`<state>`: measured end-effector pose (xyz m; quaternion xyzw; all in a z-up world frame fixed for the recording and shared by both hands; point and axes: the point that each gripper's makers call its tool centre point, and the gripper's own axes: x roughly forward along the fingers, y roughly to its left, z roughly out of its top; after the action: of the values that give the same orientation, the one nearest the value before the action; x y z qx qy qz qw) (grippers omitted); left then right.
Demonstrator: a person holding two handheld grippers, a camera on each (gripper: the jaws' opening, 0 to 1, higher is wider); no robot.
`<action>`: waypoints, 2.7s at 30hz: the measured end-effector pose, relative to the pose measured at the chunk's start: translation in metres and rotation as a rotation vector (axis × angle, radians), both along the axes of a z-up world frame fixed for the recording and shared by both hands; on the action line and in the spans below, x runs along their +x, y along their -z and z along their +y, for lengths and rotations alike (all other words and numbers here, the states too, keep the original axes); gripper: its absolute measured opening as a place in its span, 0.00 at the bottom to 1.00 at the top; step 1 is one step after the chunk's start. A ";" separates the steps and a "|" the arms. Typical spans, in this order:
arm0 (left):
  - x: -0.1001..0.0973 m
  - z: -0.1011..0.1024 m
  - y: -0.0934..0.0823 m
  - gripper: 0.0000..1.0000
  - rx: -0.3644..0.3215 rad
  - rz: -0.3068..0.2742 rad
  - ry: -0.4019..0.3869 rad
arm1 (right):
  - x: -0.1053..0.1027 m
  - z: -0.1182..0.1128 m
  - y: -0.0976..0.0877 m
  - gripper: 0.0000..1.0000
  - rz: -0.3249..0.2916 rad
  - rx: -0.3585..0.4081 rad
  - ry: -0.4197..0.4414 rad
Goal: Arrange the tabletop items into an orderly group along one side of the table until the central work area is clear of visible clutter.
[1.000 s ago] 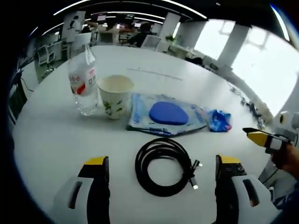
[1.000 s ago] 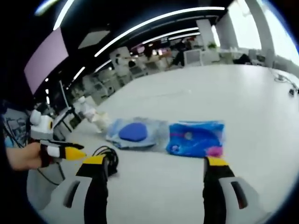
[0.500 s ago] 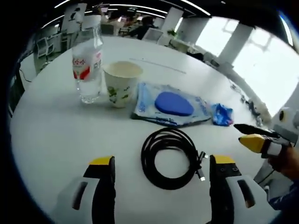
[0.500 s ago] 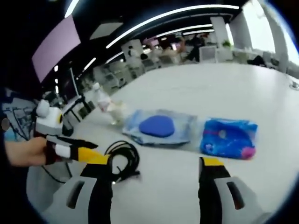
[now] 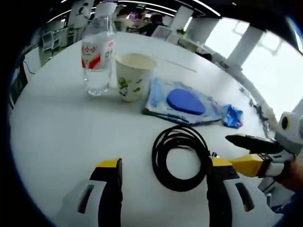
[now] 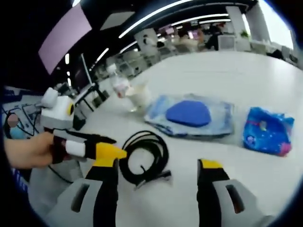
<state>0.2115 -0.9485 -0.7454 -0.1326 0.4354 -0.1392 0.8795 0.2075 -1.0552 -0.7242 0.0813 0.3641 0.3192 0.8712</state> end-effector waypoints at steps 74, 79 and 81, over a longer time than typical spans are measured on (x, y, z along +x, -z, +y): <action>0.003 -0.096 -0.036 0.04 -0.114 -0.067 0.142 | 0.005 -0.083 -0.029 0.00 0.085 -0.026 0.318; 0.001 -0.125 -0.033 0.04 -0.116 -0.047 0.198 | 0.001 -0.109 -0.026 0.00 0.086 -0.051 0.364; 0.001 -0.136 -0.030 0.05 -0.110 -0.041 0.223 | -0.001 -0.120 -0.022 0.00 0.098 -0.048 0.393</action>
<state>0.2125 -1.0842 -0.7154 -0.1286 0.4209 -0.2623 0.8588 0.2068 -1.1755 -0.7018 0.1457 0.3907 0.1298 0.8996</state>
